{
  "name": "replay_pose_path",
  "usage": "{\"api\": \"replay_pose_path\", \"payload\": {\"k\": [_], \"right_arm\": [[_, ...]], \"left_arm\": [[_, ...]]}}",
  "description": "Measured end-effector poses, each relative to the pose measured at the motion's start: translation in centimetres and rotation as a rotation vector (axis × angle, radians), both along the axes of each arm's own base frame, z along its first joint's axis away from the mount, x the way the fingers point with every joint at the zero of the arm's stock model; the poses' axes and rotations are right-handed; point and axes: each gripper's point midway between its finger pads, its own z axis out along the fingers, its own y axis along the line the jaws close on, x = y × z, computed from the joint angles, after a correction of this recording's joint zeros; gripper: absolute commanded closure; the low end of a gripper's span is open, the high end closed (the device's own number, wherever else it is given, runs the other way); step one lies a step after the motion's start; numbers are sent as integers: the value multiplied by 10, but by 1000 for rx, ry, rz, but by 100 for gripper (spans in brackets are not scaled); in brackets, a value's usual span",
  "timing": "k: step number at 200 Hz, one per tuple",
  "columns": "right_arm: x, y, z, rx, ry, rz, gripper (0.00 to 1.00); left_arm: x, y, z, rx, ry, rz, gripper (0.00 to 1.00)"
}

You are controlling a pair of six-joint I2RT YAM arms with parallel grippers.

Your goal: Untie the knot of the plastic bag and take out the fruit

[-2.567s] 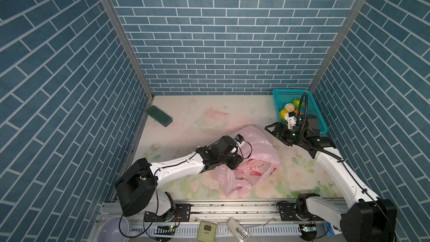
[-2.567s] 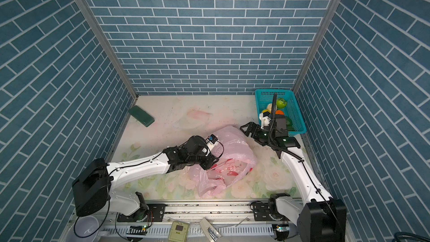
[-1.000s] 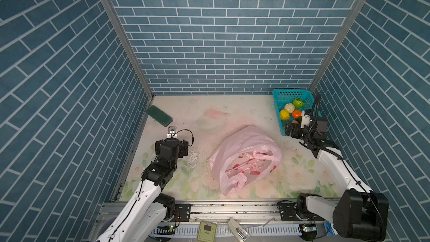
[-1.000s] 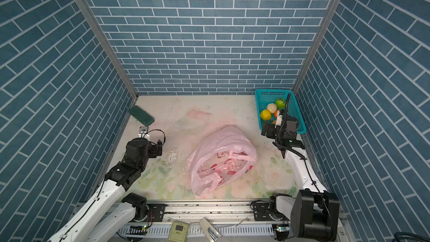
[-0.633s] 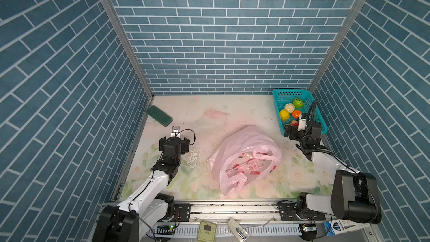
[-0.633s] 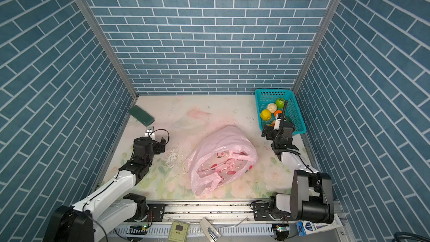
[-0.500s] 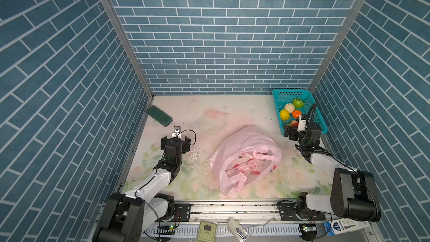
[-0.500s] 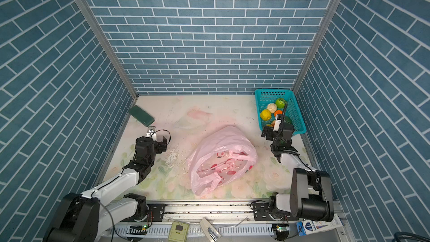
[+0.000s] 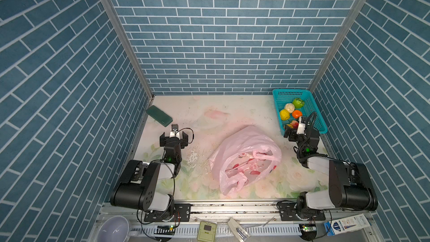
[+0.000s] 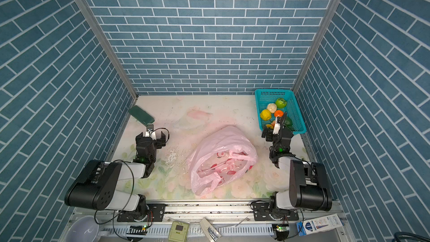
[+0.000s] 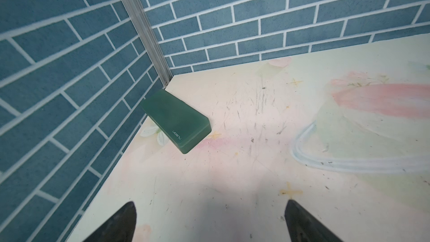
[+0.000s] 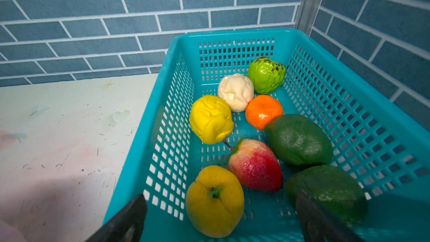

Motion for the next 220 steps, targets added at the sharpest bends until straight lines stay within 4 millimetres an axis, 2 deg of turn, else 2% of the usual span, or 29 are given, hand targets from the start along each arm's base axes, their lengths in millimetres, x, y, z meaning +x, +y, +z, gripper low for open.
{"api": "replay_pose_path", "payload": {"k": [33,99,220], "right_arm": [[3,-1,3,-1,-64,-5,1],[4,-3,4,-2,-77,-40,1],[-1,-7,3,4,-93,-72,1]], "left_arm": [[0,0,-8,-2,-9,0,0],[3,0,3,-10,-63,0,0],[3,0,4,-10,-68,0,0]]}}
